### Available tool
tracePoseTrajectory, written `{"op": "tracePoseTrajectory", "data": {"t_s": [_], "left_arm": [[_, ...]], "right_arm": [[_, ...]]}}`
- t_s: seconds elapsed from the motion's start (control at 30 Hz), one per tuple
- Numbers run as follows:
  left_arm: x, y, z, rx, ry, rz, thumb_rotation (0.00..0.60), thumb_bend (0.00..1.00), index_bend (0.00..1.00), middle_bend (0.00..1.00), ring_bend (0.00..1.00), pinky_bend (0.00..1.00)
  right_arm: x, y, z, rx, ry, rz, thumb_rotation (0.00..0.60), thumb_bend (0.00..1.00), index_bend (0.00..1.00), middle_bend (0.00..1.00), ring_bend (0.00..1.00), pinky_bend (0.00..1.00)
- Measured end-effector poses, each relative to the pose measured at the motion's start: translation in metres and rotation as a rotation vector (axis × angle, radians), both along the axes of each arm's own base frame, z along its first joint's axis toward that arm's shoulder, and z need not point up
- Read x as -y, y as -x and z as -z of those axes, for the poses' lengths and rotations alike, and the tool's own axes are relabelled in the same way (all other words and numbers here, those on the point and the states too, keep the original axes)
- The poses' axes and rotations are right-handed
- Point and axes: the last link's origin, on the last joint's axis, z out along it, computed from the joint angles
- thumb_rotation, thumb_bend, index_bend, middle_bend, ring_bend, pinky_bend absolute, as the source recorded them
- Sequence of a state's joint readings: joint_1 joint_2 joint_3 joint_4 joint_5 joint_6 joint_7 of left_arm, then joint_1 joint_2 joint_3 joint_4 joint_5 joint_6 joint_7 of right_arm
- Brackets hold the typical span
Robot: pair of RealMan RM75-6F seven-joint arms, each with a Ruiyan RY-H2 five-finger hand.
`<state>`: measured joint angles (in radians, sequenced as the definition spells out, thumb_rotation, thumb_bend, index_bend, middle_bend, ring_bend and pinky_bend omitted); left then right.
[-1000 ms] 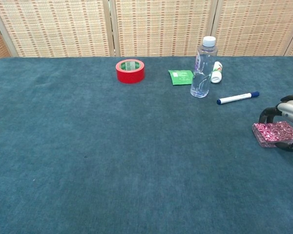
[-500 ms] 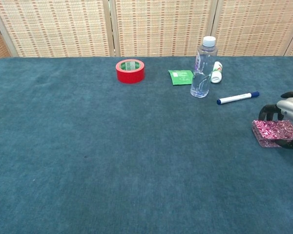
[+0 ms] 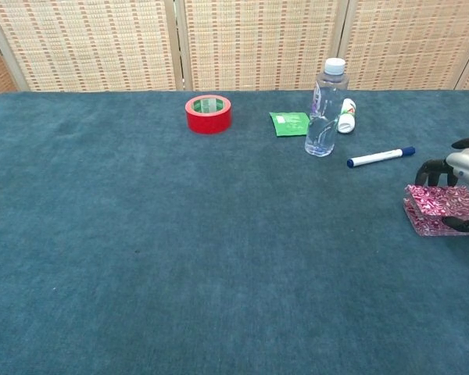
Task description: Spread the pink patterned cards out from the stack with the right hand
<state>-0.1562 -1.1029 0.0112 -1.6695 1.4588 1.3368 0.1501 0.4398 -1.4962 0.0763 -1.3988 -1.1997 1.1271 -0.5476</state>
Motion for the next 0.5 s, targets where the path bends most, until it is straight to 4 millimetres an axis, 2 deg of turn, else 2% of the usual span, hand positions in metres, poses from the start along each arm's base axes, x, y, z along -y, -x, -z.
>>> {"op": "tracePoseTrajectory", "data": {"t_s": [0.13,0.33,0.4,0.5], "left_arm": [[0.0,0.0,0.0,0.0,0.001,-0.003,0.6,0.46,0.0,0.0,0.0,0.04],[0.001,0.0,0.0,0.0,0.006,-0.004,0.6,0.46,0.0,0.0,0.0,0.04],[0.002,0.0,0.0,0.001,0.009,-0.005,0.6,0.46,0.0,0.0,0.0,0.04],[0.001,-0.001,-0.001,0.008,0.005,0.003,0.6,0.46,0.0,0.0,0.0,0.04]], "right_arm": [[-0.004,-0.01,-0.001,0.014,-0.007,-0.03,0.6,0.27,0.71,0.48,0.34,0.01],[-0.013,-0.037,0.004,0.029,-0.045,-0.106,0.6,0.27,0.7,0.48,0.34,0.01],[-0.015,-0.048,0.01,0.02,-0.065,-0.139,0.6,0.27,0.68,0.48,0.34,0.01],[-0.017,-0.063,0.025,0.02,-0.104,-0.175,0.6,0.27,0.58,0.48,0.34,0.01]]}}
